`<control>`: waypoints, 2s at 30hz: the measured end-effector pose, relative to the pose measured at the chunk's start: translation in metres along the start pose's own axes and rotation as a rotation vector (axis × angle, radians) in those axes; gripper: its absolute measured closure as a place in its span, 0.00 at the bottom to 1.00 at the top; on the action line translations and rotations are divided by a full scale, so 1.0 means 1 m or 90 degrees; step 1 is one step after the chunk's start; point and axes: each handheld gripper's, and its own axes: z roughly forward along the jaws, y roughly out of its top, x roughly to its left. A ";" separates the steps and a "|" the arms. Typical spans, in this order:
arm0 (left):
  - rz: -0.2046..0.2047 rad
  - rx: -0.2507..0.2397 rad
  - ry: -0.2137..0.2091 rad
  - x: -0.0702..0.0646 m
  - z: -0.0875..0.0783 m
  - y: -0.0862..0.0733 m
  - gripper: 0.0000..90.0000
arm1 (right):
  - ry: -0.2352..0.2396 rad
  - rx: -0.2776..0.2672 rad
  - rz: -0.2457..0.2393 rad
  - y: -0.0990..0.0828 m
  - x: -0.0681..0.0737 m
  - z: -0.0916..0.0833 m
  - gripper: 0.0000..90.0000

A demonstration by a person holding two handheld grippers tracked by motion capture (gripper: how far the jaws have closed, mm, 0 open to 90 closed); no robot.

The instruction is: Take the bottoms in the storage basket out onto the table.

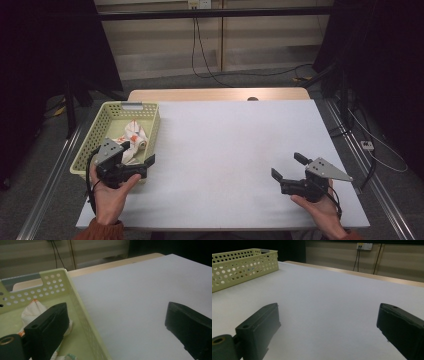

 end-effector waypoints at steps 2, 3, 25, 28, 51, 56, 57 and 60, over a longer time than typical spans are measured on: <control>-0.003 -0.002 0.009 0.003 -0.003 0.002 0.06 | 0.001 0.000 0.000 0.000 0.000 0.000 0.04; -0.004 -0.005 0.018 0.004 -0.004 0.002 0.07 | 0.000 0.001 -0.002 0.000 0.000 0.000 0.04; -0.012 0.020 0.083 0.049 -0.010 0.032 0.06 | 0.008 0.006 -0.004 0.000 0.000 0.005 0.04; -0.018 0.032 0.088 0.056 -0.004 0.033 0.06 | 0.008 0.006 -0.004 0.000 0.000 0.005 0.04; -0.043 0.133 0.112 0.085 0.050 0.034 0.07 | 0.010 0.008 -0.006 0.000 0.001 0.005 0.04; -0.062 0.152 0.119 0.094 0.061 0.030 0.07 | 0.009 0.006 -0.006 0.000 0.000 0.005 0.04; -0.065 0.153 0.118 0.095 0.063 0.030 0.07 | 0.009 0.007 -0.006 0.000 0.001 0.004 0.04; -0.067 0.167 0.122 0.100 0.069 0.028 0.07 | 0.009 0.006 -0.006 0.000 0.001 0.004 0.04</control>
